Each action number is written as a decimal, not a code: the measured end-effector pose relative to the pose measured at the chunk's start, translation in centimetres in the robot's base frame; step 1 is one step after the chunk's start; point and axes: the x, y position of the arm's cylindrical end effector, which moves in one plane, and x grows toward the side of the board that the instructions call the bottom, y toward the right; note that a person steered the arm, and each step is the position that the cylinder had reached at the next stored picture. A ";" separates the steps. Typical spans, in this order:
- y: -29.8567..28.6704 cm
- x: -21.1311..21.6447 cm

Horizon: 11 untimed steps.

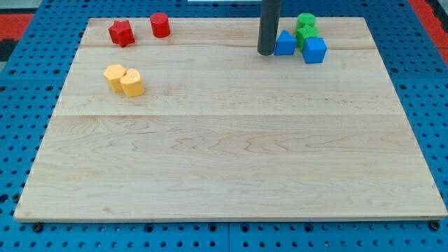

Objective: Separate the yellow heart from the yellow hexagon

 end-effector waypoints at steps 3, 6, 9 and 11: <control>-2.5 -0.2; -17.4 7.7; -24.6 10.0; -25.2 16.7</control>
